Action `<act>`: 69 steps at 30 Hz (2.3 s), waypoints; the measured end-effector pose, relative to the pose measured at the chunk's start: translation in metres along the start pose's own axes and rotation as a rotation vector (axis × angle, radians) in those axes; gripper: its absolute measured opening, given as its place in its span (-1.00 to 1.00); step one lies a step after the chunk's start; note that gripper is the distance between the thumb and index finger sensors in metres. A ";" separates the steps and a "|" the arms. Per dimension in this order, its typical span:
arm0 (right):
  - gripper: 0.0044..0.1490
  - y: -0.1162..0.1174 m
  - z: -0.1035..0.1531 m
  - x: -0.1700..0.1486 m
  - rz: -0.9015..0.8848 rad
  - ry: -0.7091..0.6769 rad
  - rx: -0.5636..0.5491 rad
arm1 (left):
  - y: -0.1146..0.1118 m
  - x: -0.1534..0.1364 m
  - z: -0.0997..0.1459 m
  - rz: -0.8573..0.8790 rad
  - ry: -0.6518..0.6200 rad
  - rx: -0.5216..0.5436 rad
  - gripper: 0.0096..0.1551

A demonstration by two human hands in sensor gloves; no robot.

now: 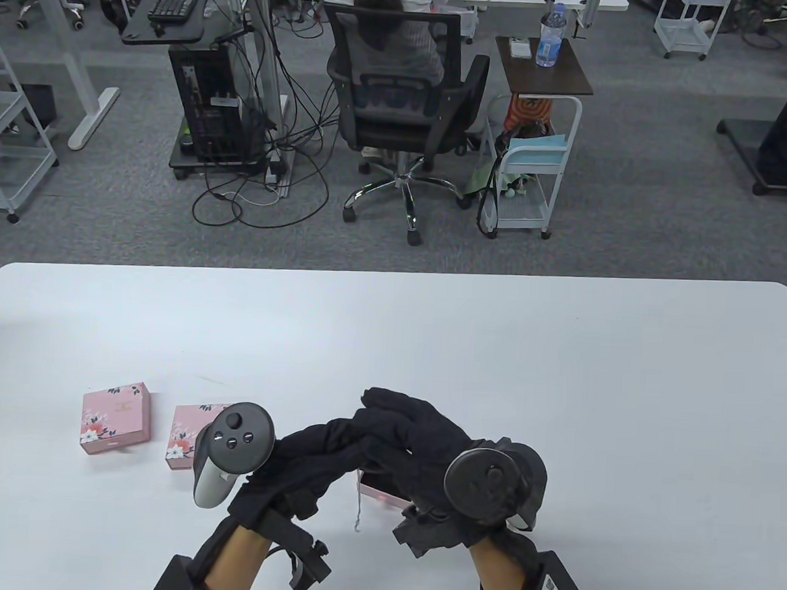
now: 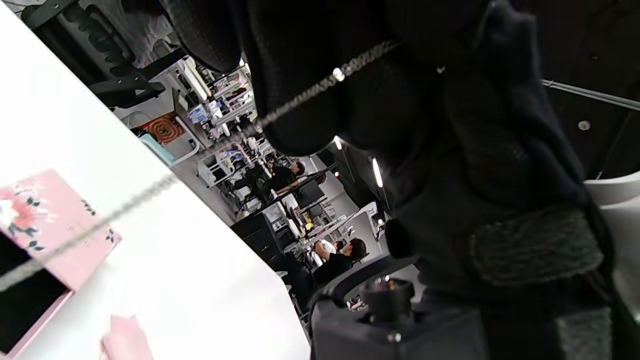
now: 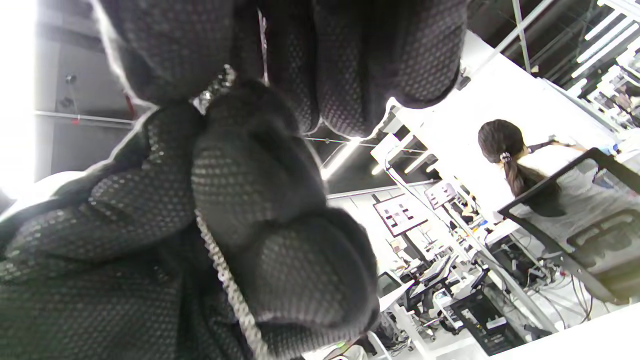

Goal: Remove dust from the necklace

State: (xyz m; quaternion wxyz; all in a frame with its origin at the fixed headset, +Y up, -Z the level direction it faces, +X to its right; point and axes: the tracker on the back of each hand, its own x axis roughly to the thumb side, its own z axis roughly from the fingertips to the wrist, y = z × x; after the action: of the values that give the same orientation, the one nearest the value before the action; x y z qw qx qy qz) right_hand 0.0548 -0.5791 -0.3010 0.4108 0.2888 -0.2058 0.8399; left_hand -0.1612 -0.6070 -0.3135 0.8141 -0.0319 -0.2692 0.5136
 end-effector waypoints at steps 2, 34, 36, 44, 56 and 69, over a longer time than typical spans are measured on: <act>-0.42 0.000 0.001 -0.004 -0.036 0.010 -0.005 | 0.000 0.001 0.001 -0.006 -0.002 0.019 -0.58; -0.57 0.001 0.010 -0.009 -0.134 -0.143 -0.046 | -0.005 0.007 0.002 -0.056 -0.008 0.011 -0.57; -0.58 0.000 0.011 -0.009 -0.107 -0.135 -0.035 | -0.003 0.009 0.002 -0.063 -0.035 -0.038 -0.49; -0.58 0.004 0.014 -0.001 -0.027 -0.157 -0.093 | -0.001 0.008 0.002 0.159 -0.092 -0.144 -0.34; -0.33 0.006 0.018 0.007 0.121 -0.222 -0.106 | 0.000 0.009 0.005 0.152 -0.042 -0.098 -0.39; -0.30 0.015 0.018 0.010 0.201 -0.231 -0.103 | 0.004 0.008 0.007 0.102 0.015 -0.006 -0.55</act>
State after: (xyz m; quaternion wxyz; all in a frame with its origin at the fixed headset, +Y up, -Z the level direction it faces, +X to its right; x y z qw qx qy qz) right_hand 0.0437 -0.5924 -0.2828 0.3126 0.3400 -0.3225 0.8262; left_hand -0.1652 -0.6001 -0.3059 0.7886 -0.0519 -0.2629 0.5534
